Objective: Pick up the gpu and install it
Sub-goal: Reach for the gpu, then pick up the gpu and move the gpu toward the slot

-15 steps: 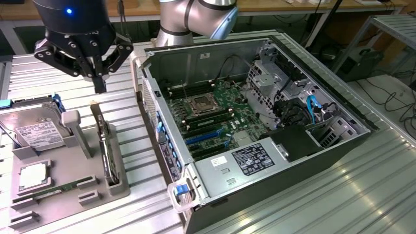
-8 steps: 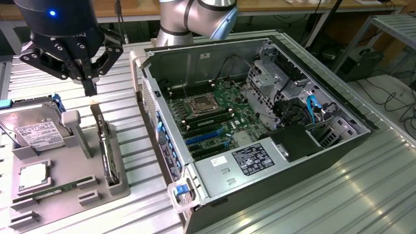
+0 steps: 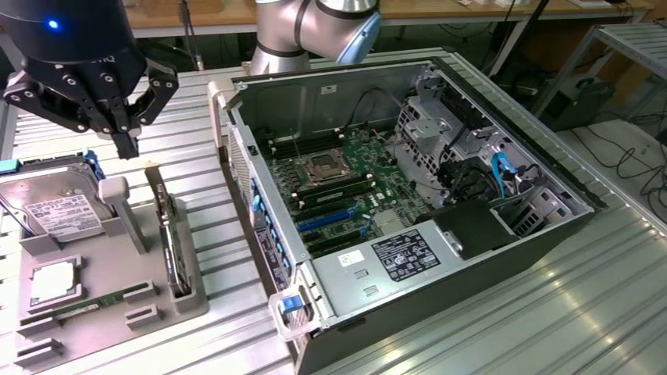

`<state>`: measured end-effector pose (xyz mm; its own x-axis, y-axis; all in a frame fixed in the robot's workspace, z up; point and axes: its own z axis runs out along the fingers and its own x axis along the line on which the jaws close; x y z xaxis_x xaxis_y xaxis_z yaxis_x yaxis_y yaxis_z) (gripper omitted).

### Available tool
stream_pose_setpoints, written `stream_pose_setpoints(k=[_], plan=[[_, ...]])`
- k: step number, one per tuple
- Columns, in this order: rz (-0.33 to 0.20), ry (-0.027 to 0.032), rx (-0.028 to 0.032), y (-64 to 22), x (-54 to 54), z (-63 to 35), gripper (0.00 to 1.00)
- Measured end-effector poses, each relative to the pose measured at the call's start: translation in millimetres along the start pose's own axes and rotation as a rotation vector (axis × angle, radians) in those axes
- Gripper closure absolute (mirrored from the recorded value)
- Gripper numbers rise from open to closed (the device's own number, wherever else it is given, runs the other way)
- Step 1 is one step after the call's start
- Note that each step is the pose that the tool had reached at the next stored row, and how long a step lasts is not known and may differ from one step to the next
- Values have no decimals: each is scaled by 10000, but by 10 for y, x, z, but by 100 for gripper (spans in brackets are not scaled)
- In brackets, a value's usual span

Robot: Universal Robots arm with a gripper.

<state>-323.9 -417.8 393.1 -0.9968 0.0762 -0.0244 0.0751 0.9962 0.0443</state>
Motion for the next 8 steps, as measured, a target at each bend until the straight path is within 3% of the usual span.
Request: stream_pose_setpoints(k=[8], plan=[[0,-1,0,-1,3,0,89]])
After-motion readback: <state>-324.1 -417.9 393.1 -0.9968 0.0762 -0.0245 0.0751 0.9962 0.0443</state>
